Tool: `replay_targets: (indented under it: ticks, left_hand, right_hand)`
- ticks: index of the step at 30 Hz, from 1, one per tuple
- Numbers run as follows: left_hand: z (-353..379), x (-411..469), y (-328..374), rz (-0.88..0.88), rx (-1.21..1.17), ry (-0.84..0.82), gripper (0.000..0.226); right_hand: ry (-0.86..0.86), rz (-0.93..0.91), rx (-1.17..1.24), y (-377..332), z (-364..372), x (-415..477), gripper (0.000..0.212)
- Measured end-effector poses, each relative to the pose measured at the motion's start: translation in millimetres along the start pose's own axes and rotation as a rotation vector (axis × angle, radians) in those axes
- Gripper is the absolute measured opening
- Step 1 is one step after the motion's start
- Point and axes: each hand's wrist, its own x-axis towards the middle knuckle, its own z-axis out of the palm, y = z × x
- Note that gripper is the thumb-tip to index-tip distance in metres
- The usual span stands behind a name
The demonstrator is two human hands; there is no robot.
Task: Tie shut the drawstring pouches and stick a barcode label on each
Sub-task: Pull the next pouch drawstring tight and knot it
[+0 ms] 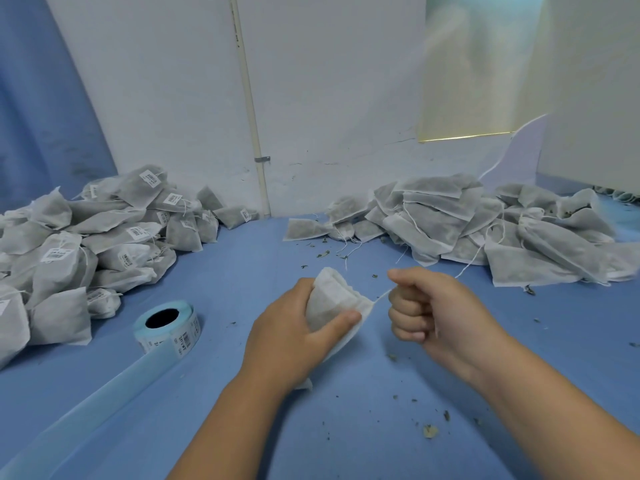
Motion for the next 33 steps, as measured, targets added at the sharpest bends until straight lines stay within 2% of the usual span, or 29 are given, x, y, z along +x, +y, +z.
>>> replay_targets:
  ticks: [4,9,11,15,18,20,22,23,26,27,30,33]
  left_hand:
    - [0.9,-1.3,2.9,0.057,0.104,-0.117,0.062]
    - [1.4,-3.0,6.2,0.117,0.109,-0.2,0.05]
    - [5.3,-4.4,12.1,0.176,0.104,-0.231,0.051]
    - [11.9,-8.2,18.7,0.264,0.214,-0.347,0.043]
    - [9.0,-8.2,18.3,0.299,0.346,-0.329,0.036]
    - [9.9,-8.0,20.6,0.324,0.488,-0.306,0.046]
    - [15.2,-9.9,29.6,0.36,0.516,-0.334,0.061]
    - [18.9,-12.9,35.6,0.381,0.416,-0.344,0.062]
    - [28.3,-23.1,53.3,0.233,-0.096,-0.342,0.021]
    - [30.2,-24.0,55.5,0.174,-0.211,-0.33,0.017]
    - [30.4,-22.7,54.8,0.034,-0.389,-0.317,0.014]
    - [24.1,-18.6,51.6,-0.032,-0.468,-0.285,0.018]
  right_hand:
    - [0.018,0.018,0.15,-5.4,-0.9,-0.4,0.047]
    - [0.113,-0.018,0.492,-27.6,-22.8,2.3,0.044]
    - [0.155,-0.054,0.554,-30.9,-31.4,3.6,0.044]
    - [0.164,-0.05,0.567,-25.4,-35.2,7.7,0.046]
    - [0.112,-0.004,0.544,-20.3,-33.3,9.0,0.047]
    - [0.061,0.008,0.503,-15.9,-28.5,9.2,0.046]
    - [-0.003,0.021,0.465,-11.8,-21.1,9.2,0.045]
    - [-0.04,0.026,0.453,-10.6,-17.2,8.7,0.044]
    - [-0.126,0.028,0.441,-10.4,-10.7,6.1,0.043]
    - [-0.137,0.026,0.444,-11.4,-10.7,5.3,0.043]
    - [-0.135,0.016,0.459,-15.4,-15.6,3.8,0.041]
    - [-0.12,0.004,0.462,-20.0,-23.0,4.1,0.041]
